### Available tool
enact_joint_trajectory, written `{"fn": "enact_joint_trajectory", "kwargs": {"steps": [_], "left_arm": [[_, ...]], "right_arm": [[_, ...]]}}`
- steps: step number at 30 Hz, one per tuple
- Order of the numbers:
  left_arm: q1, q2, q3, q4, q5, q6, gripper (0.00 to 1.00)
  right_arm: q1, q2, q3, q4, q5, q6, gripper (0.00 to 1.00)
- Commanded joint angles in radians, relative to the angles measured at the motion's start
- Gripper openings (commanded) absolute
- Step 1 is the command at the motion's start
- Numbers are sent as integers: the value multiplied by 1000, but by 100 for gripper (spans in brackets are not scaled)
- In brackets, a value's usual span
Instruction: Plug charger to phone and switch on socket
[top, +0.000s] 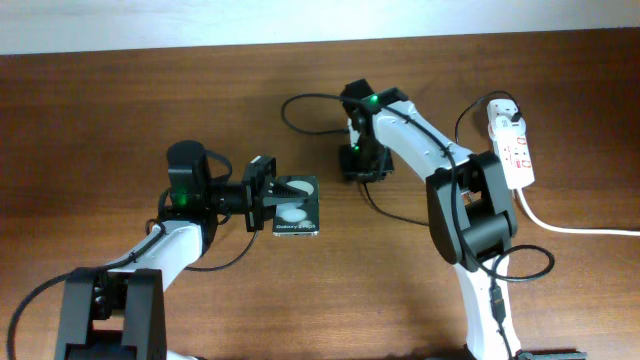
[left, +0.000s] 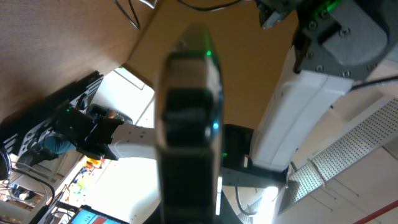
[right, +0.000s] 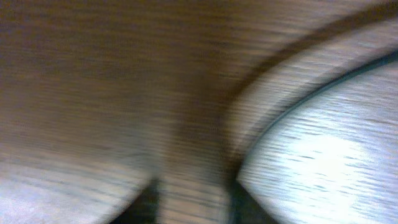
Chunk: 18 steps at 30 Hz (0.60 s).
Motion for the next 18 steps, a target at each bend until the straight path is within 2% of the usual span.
{"fn": "enact_joint_trajectory", "kwargs": {"steps": [1,2,4,5,10,15,18], "left_arm": [[2,5,15,5,12,-2,0],[2,5,15,5,12,-2,0],[2,5,15,5,12,-2,0],[2,5,15,5,12,-2,0],[2,5,15,5,11,-2,0],[2,5,15,5,8,-2,0],[2,5,15,5,8,-2,0]], "right_arm": [[-5,10,11,15,2,-11,76],[-16,10,12,25,2,-11,88],[-40,10,16,49,3,-9,98],[-61,9,25,65,8,17,99],[-148,9,56,113,193,256,99],[-194,10,53,252,216,259,100],[-194,26,51,262,259,335,88]]}}
